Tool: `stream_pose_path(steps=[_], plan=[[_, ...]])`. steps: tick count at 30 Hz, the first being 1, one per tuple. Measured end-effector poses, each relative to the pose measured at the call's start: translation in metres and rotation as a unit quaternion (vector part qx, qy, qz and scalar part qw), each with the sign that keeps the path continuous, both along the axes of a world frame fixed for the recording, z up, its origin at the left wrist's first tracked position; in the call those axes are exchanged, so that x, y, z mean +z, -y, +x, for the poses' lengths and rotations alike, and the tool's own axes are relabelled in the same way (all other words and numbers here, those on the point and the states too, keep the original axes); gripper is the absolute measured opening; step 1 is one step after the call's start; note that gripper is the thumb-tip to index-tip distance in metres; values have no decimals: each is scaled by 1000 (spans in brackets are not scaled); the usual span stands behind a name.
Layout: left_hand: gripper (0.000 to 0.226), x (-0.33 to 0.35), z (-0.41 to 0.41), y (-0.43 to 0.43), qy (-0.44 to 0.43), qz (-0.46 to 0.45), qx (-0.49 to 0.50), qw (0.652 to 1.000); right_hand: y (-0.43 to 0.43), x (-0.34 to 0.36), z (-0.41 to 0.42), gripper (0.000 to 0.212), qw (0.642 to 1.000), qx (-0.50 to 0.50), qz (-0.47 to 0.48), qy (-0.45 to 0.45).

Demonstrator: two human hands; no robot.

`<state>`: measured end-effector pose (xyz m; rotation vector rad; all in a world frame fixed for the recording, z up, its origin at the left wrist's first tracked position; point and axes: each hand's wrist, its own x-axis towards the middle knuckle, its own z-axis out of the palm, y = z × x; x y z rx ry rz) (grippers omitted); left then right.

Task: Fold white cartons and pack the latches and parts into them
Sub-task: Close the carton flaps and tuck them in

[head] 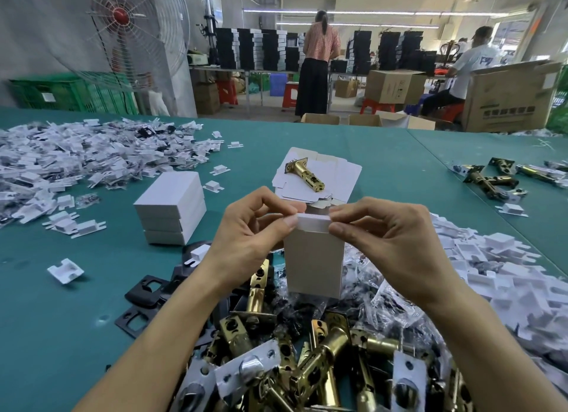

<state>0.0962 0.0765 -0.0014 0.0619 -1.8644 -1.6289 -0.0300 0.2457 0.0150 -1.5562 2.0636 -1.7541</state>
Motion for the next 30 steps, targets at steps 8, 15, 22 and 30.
stream_pose_path(steps=[8,15,22,30], plan=[[13,-4,1,5,18,-25,7,1000,-2,-3,-4,28,994,23,79,-77],[21,-7,-1,7,54,-22,16,998,-1,-10,-6,23,993,35,116,-13],[61,-4,-2,8,160,9,-14,987,0,-2,0,28,983,2,-35,180],[36,12,3,-1,190,106,-13,976,11,-3,13,25,870,32,-67,488]])
